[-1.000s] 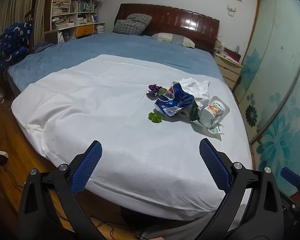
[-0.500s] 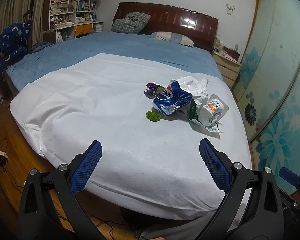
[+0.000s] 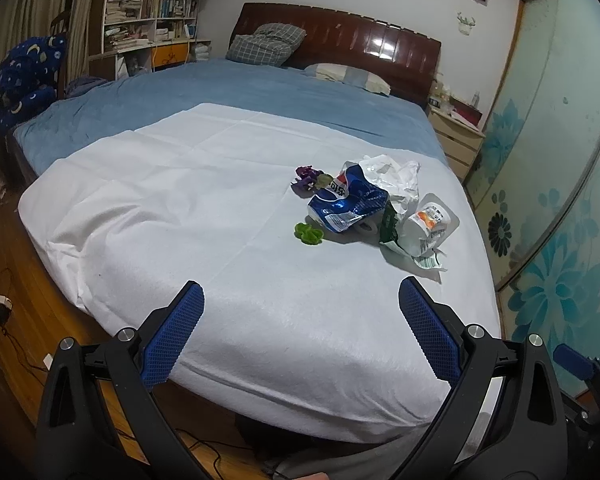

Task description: Collect trash

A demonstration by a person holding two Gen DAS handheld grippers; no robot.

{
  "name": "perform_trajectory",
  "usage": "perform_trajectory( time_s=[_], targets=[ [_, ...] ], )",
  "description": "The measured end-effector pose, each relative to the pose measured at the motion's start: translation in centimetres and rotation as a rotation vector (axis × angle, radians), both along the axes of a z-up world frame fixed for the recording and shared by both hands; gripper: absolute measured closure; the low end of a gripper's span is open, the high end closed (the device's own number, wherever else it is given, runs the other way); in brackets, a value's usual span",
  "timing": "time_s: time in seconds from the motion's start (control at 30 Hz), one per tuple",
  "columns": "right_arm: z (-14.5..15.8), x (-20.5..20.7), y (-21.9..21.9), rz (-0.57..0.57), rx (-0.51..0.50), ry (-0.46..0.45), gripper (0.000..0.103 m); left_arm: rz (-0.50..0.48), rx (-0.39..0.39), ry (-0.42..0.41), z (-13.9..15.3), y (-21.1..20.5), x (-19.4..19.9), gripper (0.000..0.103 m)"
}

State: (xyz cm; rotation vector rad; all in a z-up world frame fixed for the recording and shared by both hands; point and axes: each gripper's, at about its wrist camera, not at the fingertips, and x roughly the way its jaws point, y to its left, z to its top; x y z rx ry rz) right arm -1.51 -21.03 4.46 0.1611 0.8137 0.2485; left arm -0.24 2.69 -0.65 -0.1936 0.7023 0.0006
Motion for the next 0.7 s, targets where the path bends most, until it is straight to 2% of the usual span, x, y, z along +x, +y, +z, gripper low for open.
perform_trajectory(
  time_s=[0.13,0.27,0.43,0.57,0.7],
  targets=[
    [-0.2,0.3,-0.5,-0.009,0.019,0.018,0.007,-0.012,-0.014,0.015,-0.4,0.0,1.2,0.006],
    [-0.3,0.6,-0.7,-0.008,0.029,0.023,0.007,-0.040,0.024,0.055,-1.3,-0.4,4.8,0.006],
    [-0.6,1.0,-0.9,-0.005,0.046,0.035,0.007,-0.063,0.029,0.109,-2.6,-0.4,9.4,0.006],
    [-0.8,1.2,-1.2,-0.006,0.065,0.051,0.007,-0.095,0.119,0.149,-3.8,-1.1,12.0,0.006],
    [-1.0,1.5,-1.3,-0.003,0.074,0.060,0.007,-0.083,0.076,0.220,-5.9,-0.5,14.1,0.006]
  ],
)
